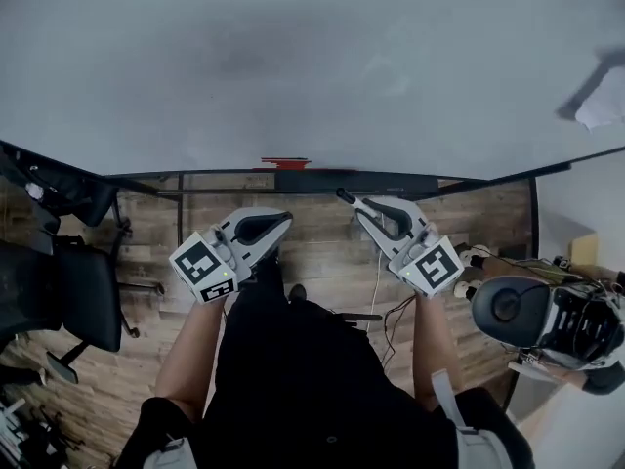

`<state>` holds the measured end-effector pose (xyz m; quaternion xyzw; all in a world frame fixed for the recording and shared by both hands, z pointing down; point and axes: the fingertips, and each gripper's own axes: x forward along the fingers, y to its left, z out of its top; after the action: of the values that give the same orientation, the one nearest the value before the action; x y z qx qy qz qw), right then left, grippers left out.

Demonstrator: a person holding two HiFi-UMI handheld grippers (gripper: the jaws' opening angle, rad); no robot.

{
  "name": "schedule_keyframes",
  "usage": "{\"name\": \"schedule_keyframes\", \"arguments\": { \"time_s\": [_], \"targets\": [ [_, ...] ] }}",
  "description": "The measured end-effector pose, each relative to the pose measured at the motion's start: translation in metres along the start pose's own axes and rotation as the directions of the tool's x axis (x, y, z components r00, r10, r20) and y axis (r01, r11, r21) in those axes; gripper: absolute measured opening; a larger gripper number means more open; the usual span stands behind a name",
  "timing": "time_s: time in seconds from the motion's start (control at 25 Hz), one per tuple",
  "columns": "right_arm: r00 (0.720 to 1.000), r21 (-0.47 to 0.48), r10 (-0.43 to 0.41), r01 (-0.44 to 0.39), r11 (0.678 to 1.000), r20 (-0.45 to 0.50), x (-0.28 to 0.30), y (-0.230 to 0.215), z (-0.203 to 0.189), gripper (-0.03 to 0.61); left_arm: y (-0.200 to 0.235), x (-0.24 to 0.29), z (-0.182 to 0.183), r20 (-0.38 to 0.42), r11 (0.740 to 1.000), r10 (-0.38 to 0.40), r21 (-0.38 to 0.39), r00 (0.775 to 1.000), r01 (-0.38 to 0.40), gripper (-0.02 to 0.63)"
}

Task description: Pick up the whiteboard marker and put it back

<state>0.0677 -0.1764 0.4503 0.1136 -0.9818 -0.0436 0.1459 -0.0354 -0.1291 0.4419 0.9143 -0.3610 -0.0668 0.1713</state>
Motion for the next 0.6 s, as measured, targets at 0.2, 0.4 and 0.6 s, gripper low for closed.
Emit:
{"name": "schedule_keyframes", "arguments": {
  "time_s": [0.2, 0.4, 0.6],
  "targets": [
    [0.967, -0.157, 0.019, -0.061, 0.986, -0.255, 0.046, -0.019, -0.052, 0.074, 0.046, 0.001, -0.005, -0.014, 0.999, 0.012, -0.034, 1.0, -0.013, 0.011],
    [0.934, -0.222, 0.04, -0.127, 0.967, -0.356, 0.076, -0.027, -0.088, 0.074, 0.068, 0.006, -0.016, -0.019, 0.996, 0.016, -0.082, 1.0, -0.017, 0.011],
    [0.895, -0.253, 0.067, -0.195, 0.948, -0.441, 0.097, -0.028, -0.123, 0.074, 0.078, 0.007, -0.03, -0.033, 0.992, 0.03, -0.121, 0.999, -0.034, 0.011]
  ]
}}
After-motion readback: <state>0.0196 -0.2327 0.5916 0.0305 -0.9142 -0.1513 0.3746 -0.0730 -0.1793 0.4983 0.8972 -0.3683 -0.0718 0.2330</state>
